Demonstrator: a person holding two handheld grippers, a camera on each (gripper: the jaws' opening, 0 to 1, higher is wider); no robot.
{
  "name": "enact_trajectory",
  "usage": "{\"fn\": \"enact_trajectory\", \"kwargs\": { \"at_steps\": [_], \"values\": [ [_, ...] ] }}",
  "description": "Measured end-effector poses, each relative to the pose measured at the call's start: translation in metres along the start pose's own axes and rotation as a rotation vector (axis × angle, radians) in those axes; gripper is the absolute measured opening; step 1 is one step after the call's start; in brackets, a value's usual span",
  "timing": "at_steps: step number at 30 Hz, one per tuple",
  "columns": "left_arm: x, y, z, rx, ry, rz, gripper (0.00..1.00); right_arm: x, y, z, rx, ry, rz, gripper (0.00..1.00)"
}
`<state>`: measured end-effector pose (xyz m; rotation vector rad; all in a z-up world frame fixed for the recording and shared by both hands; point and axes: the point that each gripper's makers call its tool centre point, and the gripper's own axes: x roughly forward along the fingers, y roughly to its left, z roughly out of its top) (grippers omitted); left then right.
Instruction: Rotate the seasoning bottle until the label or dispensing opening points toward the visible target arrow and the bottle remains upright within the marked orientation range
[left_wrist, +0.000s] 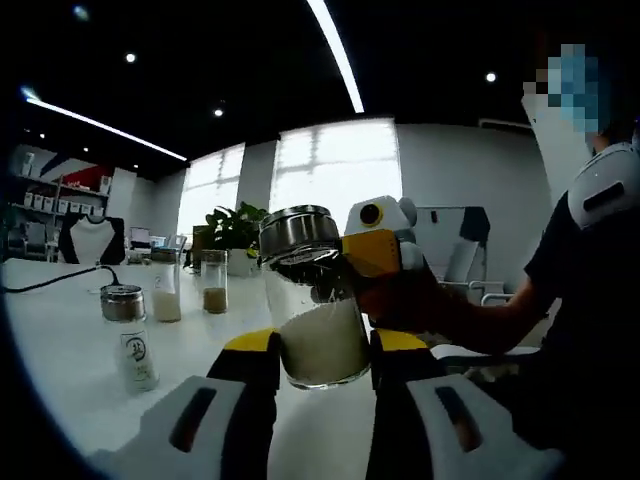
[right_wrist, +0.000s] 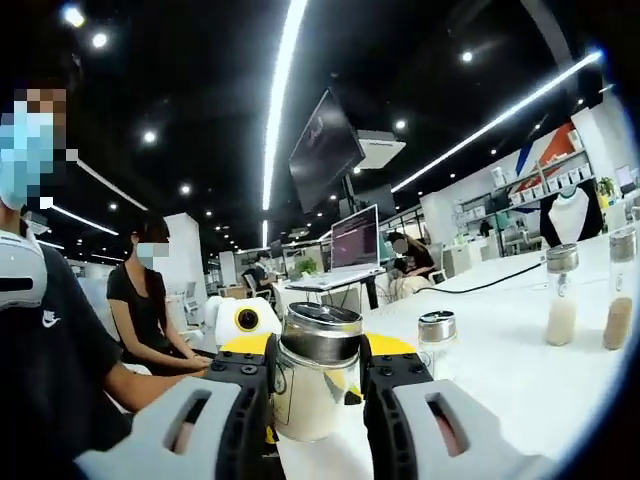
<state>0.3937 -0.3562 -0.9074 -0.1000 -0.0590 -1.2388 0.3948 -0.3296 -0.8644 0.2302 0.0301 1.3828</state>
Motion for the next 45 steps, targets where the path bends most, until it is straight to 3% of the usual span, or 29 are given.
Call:
{"fn": "enact_trajectory", "kwargs": {
  "at_steps": [6, 9, 13, 19, 22, 30, 34, 36, 41, 45],
  "values": [
    [0.003, -0.012, -0.002, 0.035, 0.03, -0.043, 0.38, 0.004, 0.016, -0.005, -0.017, 0.04, 0.047, 0.32],
    [0.006, -0.009, -0.007, 0.065, 0.056, -0.022, 0.38, 0.005, 0.013, -0.009, -0.097, 0.087, -0.003, 0.32],
    [0.009, 0.0, -0.01, 0.075, 0.069, 0.032, 0.38, 0.008, 0.008, -0.009, -0.156, 0.084, -0.055, 0.31],
    [0.008, 0.012, -0.011, 0.073, 0.069, 0.097, 0.39, 0.006, -0.012, -0.002, -0.08, 0.024, -0.115, 0.31],
    [0.005, 0.025, -0.021, 0.132, 0.14, 0.158, 0.48, 0.005, -0.017, -0.001, -0.09, 0.015, -0.137, 0.31],
    [-0.004, 0.042, -0.015, 0.156, 0.137, 0.243, 0.73, 0.006, -0.042, -0.003, -0.161, 0.043, -0.194, 0.31],
    [-0.009, 0.046, -0.018, 0.183, 0.181, 0.261, 0.88, 0.004, -0.057, -0.008, -0.159, 0.045, -0.212, 0.31],
    [-0.013, 0.049, -0.019, 0.205, 0.205, 0.28, 0.9, 0.004, -0.068, -0.012, -0.154, 0.063, -0.224, 0.31],
    [-0.024, 0.061, -0.01, 0.164, 0.176, 0.337, 0.99, 0.005, -0.091, -0.017, -0.148, 0.101, -0.255, 0.31],
    [-0.033, 0.069, -0.008, 0.14, 0.177, 0.372, 1.0, 0.007, -0.105, -0.022, -0.15, 0.146, -0.263, 0.31]
  ]
}}
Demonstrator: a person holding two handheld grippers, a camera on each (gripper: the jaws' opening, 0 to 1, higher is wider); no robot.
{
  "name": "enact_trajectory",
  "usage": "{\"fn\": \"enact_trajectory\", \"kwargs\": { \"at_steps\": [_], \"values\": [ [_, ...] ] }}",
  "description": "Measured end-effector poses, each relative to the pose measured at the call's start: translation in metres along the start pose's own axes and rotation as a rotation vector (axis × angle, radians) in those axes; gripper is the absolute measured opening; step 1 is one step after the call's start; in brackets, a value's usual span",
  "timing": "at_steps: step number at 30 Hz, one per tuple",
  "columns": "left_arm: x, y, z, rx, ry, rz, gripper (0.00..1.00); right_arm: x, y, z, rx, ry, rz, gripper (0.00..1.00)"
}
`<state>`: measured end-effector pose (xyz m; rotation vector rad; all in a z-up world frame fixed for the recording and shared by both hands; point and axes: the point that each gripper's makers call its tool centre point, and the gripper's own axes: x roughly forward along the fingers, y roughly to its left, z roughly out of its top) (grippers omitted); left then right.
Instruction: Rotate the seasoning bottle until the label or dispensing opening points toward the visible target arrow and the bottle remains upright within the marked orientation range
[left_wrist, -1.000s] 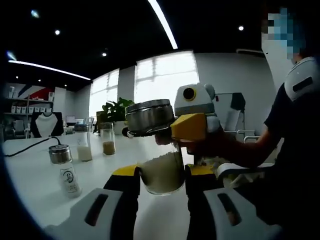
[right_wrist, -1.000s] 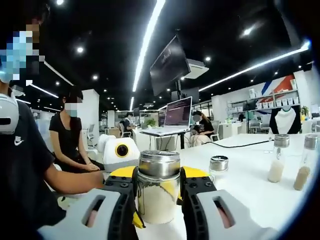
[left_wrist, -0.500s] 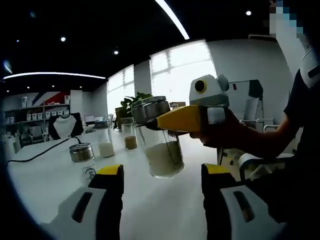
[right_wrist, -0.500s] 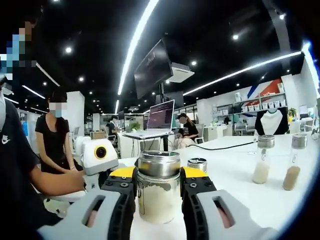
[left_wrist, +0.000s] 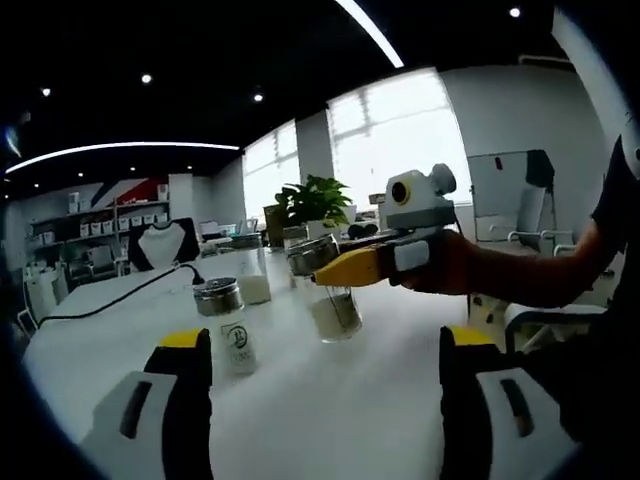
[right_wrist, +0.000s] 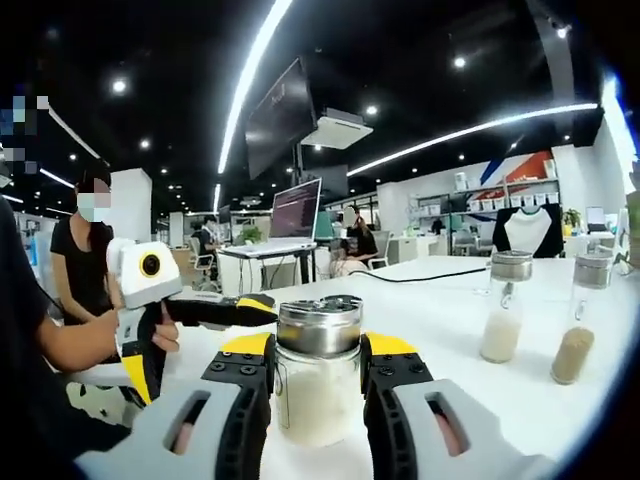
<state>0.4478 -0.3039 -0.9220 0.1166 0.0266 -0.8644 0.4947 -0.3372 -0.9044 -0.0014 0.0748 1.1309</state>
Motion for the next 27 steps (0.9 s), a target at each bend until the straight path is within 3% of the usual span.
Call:
{"fn": "enact_trajectory", "kwargs": {
  "at_steps": [6, 19, 27],
  "values": [
    [-0.005, 0.007, 0.002, -0.041, -0.004, 0.02, 1.0, 0.009, -0.019, -0.009, -0.014, 0.044, -0.02, 0.32],
    [-0.007, 0.011, 0.001, -0.028, 0.008, 0.039, 1.0, 0.015, -0.043, -0.017, -0.038, 0.075, -0.027, 0.32],
    [-0.009, 0.014, 0.003, -0.028, 0.004, 0.045, 1.0, 0.012, -0.057, -0.016, 0.002, 0.069, 0.008, 0.32]
  ]
}}
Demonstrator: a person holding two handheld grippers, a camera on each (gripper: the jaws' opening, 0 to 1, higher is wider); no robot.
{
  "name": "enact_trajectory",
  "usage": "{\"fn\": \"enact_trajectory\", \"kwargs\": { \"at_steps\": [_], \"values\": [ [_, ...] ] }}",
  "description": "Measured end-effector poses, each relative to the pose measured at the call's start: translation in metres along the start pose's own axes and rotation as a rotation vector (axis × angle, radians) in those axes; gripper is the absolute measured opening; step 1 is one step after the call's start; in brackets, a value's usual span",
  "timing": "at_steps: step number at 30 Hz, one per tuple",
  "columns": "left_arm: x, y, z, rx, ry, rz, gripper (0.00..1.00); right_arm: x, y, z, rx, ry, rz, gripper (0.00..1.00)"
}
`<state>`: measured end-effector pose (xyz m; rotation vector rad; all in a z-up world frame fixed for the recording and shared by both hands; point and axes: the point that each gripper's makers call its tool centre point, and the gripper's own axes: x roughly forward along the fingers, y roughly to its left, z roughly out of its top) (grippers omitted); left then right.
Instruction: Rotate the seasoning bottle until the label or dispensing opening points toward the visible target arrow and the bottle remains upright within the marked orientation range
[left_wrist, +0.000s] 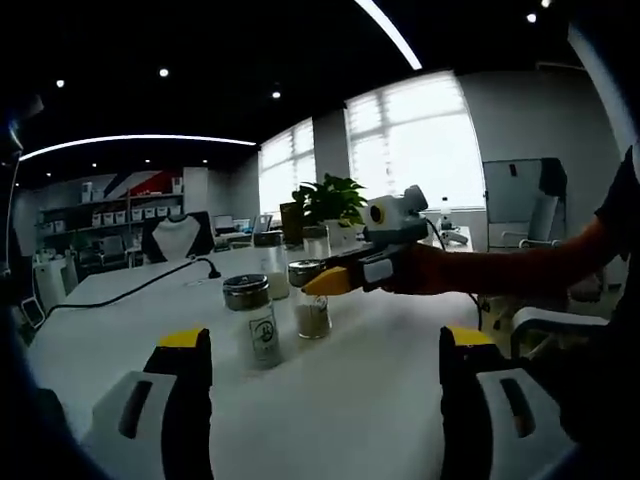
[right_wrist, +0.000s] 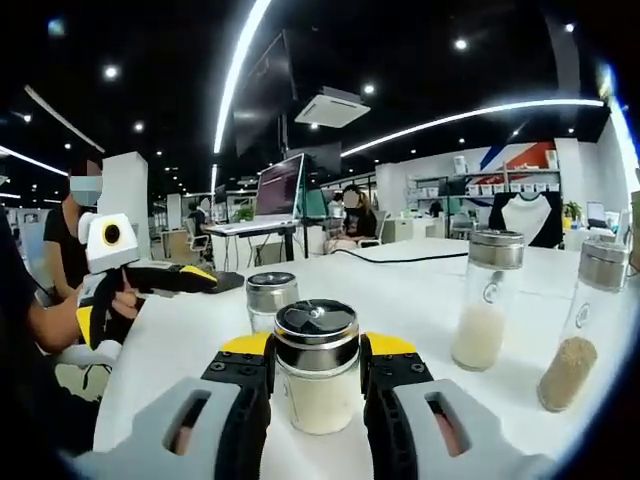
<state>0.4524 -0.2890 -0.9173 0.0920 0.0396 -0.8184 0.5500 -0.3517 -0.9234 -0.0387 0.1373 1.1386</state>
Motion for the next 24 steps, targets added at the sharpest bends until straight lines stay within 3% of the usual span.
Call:
{"fn": "enact_trajectory", "kwargs": {
  "at_steps": [4, 9, 24],
  "values": [
    [-0.0003, -0.0005, 0.0006, 0.005, -0.001, 0.0, 1.0, -0.001, 0.0019, -0.0009, -0.004, 0.028, 0.053, 0.32],
    [0.0014, -0.0028, -0.0011, 0.005, 0.005, -0.007, 1.0, 0.0019, 0.0053, -0.003, -0.084, 0.074, 0.148, 0.32],
    [0.0008, -0.0022, -0.0017, 0.001, 0.004, -0.007, 1.0, 0.0015, 0.0077, -0.0061, -0.054, 0.073, 0.191, 0.32]
  ]
}}
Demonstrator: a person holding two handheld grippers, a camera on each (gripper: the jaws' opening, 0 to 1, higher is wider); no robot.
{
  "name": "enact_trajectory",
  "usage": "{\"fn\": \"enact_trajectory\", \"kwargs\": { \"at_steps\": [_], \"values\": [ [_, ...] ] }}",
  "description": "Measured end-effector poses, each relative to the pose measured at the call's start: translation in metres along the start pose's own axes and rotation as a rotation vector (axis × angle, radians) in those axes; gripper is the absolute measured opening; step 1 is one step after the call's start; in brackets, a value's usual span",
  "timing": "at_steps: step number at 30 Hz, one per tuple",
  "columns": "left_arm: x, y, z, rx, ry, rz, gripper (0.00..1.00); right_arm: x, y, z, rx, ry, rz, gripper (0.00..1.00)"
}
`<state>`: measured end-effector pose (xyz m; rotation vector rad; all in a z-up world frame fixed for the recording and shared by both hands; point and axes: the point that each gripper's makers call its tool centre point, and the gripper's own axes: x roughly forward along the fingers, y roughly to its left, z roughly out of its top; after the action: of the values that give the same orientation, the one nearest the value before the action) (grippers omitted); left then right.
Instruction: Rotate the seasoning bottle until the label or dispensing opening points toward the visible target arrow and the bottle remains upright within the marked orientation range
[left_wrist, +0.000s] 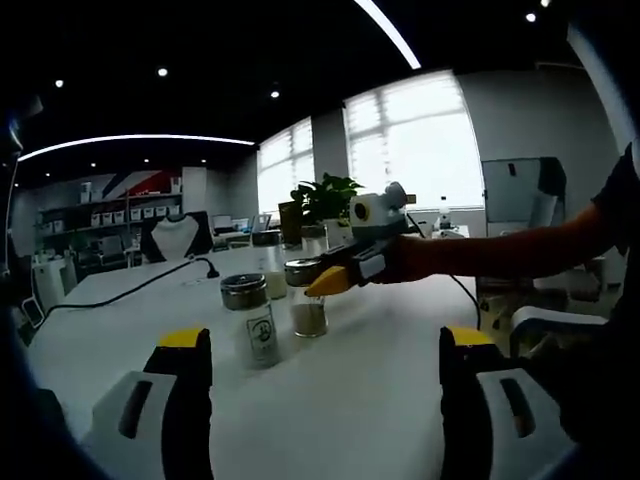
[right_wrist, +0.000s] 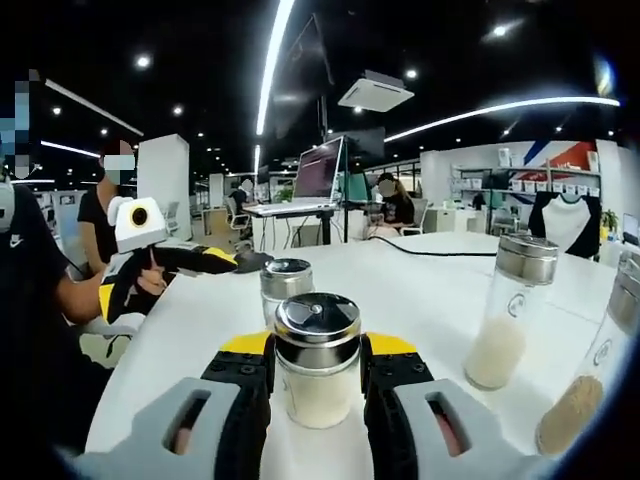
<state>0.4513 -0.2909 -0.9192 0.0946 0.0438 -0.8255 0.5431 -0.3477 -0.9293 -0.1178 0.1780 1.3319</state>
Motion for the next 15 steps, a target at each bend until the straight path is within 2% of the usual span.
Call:
{"fn": "enact_trajectory", "kwargs": {
  "at_steps": [5, 8, 15],
  "values": [
    [0.002, -0.002, -0.001, 0.021, 0.011, 0.0, 1.0, 0.002, 0.002, -0.006, 0.017, -0.012, -0.004, 0.32],
    [0.001, -0.003, 0.001, 0.02, 0.006, -0.001, 1.0, 0.004, 0.002, -0.014, -0.008, 0.011, -0.011, 0.31],
    [0.001, -0.002, -0.001, 0.013, 0.008, 0.002, 1.0, 0.008, 0.0, -0.012, -0.009, 0.013, -0.001, 0.31]
  ]
}}
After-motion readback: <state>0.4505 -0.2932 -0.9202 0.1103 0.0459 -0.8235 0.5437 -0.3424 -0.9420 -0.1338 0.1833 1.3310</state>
